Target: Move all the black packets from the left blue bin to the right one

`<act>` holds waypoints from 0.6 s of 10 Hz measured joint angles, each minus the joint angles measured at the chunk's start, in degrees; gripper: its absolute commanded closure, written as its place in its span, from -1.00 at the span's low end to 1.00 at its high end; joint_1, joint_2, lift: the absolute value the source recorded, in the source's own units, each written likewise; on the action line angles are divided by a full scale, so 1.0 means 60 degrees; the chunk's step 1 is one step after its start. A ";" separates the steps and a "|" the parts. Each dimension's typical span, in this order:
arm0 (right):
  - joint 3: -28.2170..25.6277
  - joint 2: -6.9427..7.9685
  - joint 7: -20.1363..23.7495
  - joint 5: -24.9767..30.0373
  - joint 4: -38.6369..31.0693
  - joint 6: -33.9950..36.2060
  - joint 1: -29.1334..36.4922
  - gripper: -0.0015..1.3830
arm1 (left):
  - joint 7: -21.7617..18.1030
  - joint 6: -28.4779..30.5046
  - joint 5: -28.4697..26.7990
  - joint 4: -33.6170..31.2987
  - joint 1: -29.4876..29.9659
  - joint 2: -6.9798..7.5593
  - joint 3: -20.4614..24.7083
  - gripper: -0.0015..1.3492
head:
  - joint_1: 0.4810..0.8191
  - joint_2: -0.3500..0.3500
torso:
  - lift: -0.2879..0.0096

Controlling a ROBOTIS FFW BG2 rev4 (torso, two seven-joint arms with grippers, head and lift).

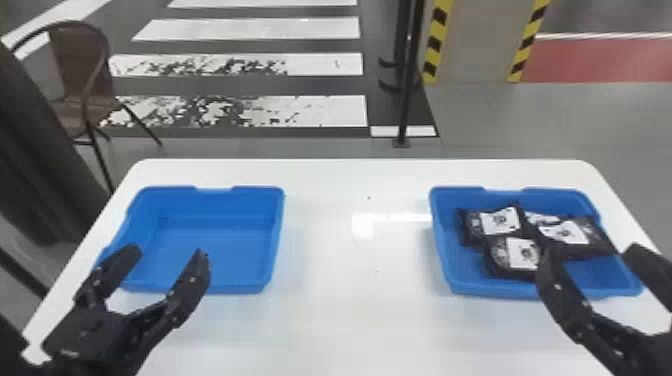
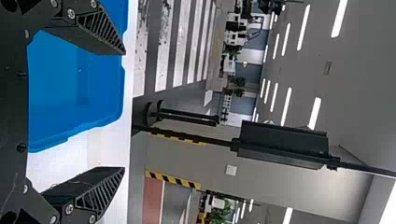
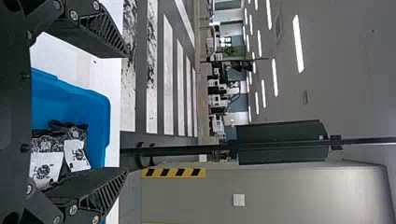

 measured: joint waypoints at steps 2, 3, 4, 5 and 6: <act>0.0014 0.0000 0.0000 -0.0019 0.0011 0.0000 -0.0006 -0.76 | 0.0000 0.0000 0.0016 0.0000 0.0000 0.0000 -0.0039 -0.76 | 0.27 0.11 | -0.01; 0.0019 0.0000 0.0000 -0.0035 0.0013 0.0000 -0.0004 -0.76 | 0.0000 0.0011 0.0027 0.0001 0.0000 0.0000 -0.0058 -0.76 | 0.27 0.11 | -0.01; 0.0020 0.0000 0.0000 -0.0049 0.0014 0.0000 -0.0003 -0.76 | 0.0000 0.0038 0.0054 0.0016 0.0000 0.0000 -0.0062 -0.76 | 0.27 0.10 | -0.01; 0.0031 -0.0008 0.0000 -0.0062 0.0012 0.0000 -0.0003 -0.76 | 0.0000 0.0066 0.0080 0.0031 0.0001 0.0000 -0.0056 -0.76 | 0.27 0.11 | -0.01; 0.0037 -0.0017 0.0000 -0.0078 0.0003 0.0000 0.0000 -0.76 | 0.0000 0.0096 0.0097 0.0043 0.0011 0.0000 -0.0048 -0.76 | 0.27 0.11 | -0.01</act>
